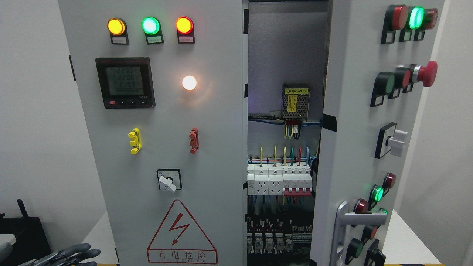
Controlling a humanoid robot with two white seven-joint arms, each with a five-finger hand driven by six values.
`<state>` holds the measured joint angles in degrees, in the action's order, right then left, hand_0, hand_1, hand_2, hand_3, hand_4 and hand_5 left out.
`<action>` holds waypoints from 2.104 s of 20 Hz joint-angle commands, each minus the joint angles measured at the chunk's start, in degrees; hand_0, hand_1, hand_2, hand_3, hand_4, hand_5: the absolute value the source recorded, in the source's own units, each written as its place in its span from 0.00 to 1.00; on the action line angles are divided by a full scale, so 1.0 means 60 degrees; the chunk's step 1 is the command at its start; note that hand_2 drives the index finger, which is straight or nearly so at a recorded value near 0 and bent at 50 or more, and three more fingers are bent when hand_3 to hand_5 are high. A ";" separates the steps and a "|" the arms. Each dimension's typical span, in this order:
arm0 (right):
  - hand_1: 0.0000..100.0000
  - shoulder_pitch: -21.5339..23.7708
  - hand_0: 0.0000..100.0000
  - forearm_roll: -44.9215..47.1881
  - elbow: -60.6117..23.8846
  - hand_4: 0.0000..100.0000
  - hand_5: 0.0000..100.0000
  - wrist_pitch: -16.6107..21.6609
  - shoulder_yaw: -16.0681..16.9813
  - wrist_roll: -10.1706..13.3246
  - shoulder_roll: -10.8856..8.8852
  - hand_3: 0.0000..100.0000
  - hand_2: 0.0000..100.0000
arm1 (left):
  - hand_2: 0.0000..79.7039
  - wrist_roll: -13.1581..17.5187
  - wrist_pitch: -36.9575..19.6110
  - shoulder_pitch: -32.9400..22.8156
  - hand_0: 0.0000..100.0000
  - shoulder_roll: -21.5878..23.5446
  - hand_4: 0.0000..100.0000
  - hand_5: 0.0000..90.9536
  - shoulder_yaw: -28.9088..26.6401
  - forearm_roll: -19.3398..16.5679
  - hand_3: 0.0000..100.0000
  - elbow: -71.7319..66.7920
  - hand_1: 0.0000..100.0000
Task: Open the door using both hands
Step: 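Raise the left hand toward the gap beside the button door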
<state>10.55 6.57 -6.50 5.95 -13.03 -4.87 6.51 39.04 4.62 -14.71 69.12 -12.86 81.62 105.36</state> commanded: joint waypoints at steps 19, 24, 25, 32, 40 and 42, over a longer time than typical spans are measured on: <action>0.00 0.0000 0.00 0.0003 0.0000 0.00 0.00 0.0004 0.0003 0.0006 0.0014 0.00 0.00 | 0.00 -0.0208 0.0227 0.9860 0.00 0.0376 0.03 0.00 0.9230 0.0693 0.00 -0.0011 0.00; 0.00 0.0000 0.00 0.0003 0.0000 0.00 0.00 0.0004 0.0003 0.0006 -0.0001 0.00 0.00 | 0.00 -0.0472 0.0285 1.2129 0.00 0.0141 0.03 0.00 1.1425 0.1439 0.00 -0.0275 0.00; 0.00 0.0000 0.00 0.0003 0.0000 0.00 0.00 0.0004 0.0003 0.0006 -0.0001 0.00 0.00 | 0.00 -0.0472 0.0271 1.2554 0.00 0.0126 0.03 0.00 1.1851 0.1556 0.00 -0.0290 0.00; 0.00 0.0000 0.00 0.0003 0.0000 0.00 0.00 0.0004 0.0003 0.0006 -0.0001 0.00 0.00 | 0.00 -0.0531 0.0271 1.4840 0.00 -0.0240 0.03 0.00 1.4006 0.2391 0.00 -0.0319 0.00; 0.00 0.0000 0.00 -0.0011 0.0000 0.00 0.00 0.0004 0.0003 0.0006 -0.0001 0.00 0.00 | 0.00 -0.0996 0.0285 1.5444 0.00 -0.2142 0.03 0.00 1.4360 0.2422 0.00 -0.0948 0.00; 0.00 0.0000 0.00 0.0003 0.0000 0.00 0.00 0.0004 0.0003 0.0006 -0.0001 0.00 0.00 | 0.00 -0.1670 0.0285 1.5517 0.00 -0.2611 0.03 0.00 1.4360 0.2422 0.00 -0.0993 0.00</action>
<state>10.55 6.57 -6.50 5.95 -13.03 -4.87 6.52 32.73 6.30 74.99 63.92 62.90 95.48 102.37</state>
